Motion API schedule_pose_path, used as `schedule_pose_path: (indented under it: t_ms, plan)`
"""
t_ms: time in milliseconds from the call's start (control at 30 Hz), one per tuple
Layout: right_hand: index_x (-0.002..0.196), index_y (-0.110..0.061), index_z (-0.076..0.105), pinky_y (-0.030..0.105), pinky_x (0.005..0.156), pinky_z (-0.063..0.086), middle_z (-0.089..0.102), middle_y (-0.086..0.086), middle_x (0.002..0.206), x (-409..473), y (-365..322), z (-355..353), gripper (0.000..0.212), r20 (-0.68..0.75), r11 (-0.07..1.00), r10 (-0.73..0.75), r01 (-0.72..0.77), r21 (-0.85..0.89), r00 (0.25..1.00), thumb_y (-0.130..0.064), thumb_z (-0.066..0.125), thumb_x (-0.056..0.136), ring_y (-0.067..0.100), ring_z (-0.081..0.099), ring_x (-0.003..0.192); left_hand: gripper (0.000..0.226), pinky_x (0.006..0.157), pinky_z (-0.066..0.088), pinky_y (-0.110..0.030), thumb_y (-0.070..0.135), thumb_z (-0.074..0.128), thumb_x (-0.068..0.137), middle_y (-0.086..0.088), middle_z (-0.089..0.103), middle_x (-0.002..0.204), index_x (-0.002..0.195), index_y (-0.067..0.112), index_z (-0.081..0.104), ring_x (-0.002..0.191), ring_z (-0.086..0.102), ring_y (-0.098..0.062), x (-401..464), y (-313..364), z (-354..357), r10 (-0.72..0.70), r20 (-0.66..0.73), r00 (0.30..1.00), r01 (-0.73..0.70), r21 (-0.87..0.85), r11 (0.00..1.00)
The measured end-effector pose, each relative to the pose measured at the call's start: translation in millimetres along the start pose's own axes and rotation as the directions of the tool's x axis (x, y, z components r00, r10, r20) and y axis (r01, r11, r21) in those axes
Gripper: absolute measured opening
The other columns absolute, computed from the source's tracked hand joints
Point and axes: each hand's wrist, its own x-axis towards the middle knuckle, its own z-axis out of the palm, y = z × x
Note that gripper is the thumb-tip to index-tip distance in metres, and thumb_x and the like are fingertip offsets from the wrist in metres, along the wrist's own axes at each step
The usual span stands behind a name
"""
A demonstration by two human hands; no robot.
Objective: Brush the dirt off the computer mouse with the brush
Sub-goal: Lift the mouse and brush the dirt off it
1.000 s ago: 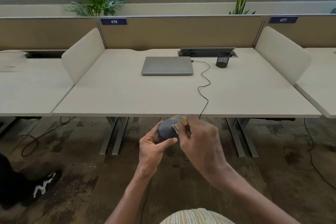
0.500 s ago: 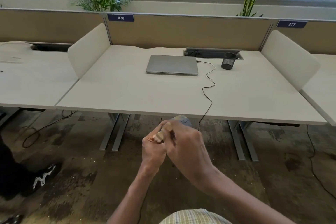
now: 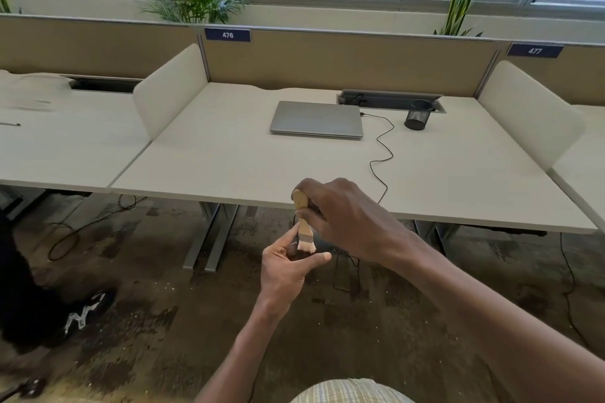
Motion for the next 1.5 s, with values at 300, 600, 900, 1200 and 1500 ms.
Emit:
schedule_pose_path:
  t_ms: [300,600,900,1200,1500]
  plan:
    - [0.1,-0.002,0.064,0.019,0.045,0.044,0.065,0.006,0.066,19,8,-4,0.011,-0.155,1.0,-0.001,-0.004,-0.026,0.988,-0.01,0.067,0.093,0.017,0.061,0.051,0.071,0.09,0.061,-0.028,-0.003,0.089,0.072,-0.001,0.08,0.113,0.134,0.021,0.065,0.108,0.076,-0.017,-8,4,-3,0.008,0.027,1.0,-0.007,-0.035,0.999]
    - [0.098,-0.005,0.067,0.039,0.063,0.058,0.07,0.009,0.076,24,23,3,0.011,-0.16,0.984,0.166,-0.153,0.094,0.973,-0.013,0.07,0.09,0.021,0.066,0.064,0.059,0.089,0.062,-0.029,-0.002,0.088,0.073,0.001,0.081,0.107,0.124,0.022,0.07,0.104,0.077,-0.017,-10,5,1,0.005,0.021,1.0,-0.004,-0.037,0.999]
    - [0.102,-0.004,0.067,0.041,0.064,0.059,0.07,0.009,0.079,22,29,1,0.015,-0.222,0.978,0.199,-0.179,0.108,0.955,-0.014,0.069,0.091,0.023,0.067,0.065,0.077,0.097,0.06,-0.038,-0.003,0.089,0.072,0.002,0.079,0.116,0.141,0.014,0.061,0.112,0.075,-0.016,-11,3,-1,-0.008,0.012,1.0,0.008,-0.048,0.999]
    - [0.097,-0.008,0.069,0.039,0.067,0.06,0.072,0.004,0.077,0,33,-12,0.01,-0.176,0.937,0.256,-0.2,0.286,0.95,-0.01,0.074,0.088,0.016,0.071,0.067,0.078,0.093,0.061,-0.033,0.005,0.091,0.068,-0.003,0.077,0.121,0.139,0.018,0.062,0.114,0.074,-0.019,-12,4,-3,0.0,0.001,1.0,0.0,-0.071,0.997]
    - [0.099,-0.008,0.066,0.045,0.065,0.059,0.072,0.006,0.08,-10,47,-11,0.01,-0.211,0.921,0.301,-0.226,0.318,0.93,-0.008,0.071,0.09,0.02,0.071,0.069,0.079,0.095,0.061,-0.034,0.009,0.089,0.064,-0.003,0.077,0.12,0.138,0.017,0.064,0.114,0.074,-0.02,-10,5,-3,-0.026,0.019,0.999,0.028,-0.096,0.995]
